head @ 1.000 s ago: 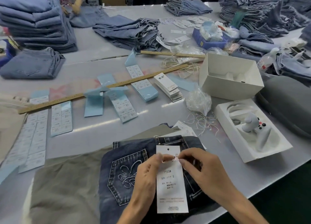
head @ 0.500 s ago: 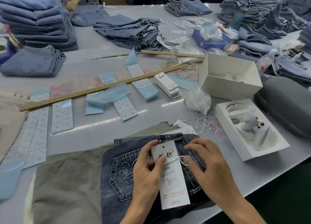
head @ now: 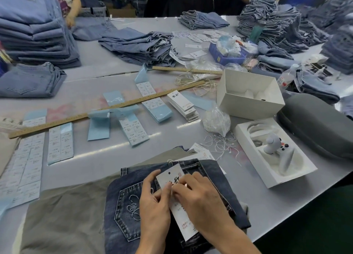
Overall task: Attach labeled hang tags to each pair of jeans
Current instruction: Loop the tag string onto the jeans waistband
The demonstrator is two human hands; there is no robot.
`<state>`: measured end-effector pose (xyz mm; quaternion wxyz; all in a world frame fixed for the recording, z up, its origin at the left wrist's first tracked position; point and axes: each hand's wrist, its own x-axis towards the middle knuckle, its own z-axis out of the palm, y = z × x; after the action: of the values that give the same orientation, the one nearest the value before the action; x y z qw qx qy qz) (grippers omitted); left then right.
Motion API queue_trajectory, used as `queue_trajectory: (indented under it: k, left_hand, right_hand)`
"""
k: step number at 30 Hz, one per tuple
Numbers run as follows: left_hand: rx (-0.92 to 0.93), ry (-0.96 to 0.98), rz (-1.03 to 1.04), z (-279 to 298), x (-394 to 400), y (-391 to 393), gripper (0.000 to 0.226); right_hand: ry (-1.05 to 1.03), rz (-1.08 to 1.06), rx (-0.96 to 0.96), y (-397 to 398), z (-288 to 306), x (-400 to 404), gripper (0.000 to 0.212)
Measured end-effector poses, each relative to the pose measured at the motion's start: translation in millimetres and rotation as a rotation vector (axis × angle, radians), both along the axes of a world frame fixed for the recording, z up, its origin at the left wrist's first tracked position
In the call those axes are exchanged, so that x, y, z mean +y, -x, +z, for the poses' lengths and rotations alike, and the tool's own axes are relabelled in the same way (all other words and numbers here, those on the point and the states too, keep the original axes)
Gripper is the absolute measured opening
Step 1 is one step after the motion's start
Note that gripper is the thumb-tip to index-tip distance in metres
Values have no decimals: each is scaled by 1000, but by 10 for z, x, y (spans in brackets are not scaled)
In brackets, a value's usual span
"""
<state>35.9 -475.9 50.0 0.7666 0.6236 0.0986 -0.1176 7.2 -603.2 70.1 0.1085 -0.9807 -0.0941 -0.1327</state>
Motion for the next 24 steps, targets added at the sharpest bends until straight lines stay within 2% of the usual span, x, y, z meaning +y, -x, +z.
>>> queue_trajectory:
  k: [4,5,8,11,13,18,24]
  left_hand:
    - [52,54,-13,33,-35,-4,25]
    - [48,52,-11,45,-31,-13,21]
    - [-10,13,7,91,19,-39,13]
    - [-56,-37,7,115,70,-63,24]
    - [-75,-46,-3,123,96,-64,26]
    - [-156,-41,-60,201,139,-39,14]
    - [-175,5,-132,232,172,-5,6]
  right_hand:
    - [29,23,62,-32,69,2,2]
    - [-7,16,78,-38,89,5,5]
    - [-340,-47,119,-46,144,-23,6]
    - [-570,-97,60,-78,179,-79,5]
    - [-579,-101,-14,-101,197,-89,10]
    - [-543,-67,-56,-116,235,-106,19]
    - [-470,-96,-66,-121,294,-114,10]
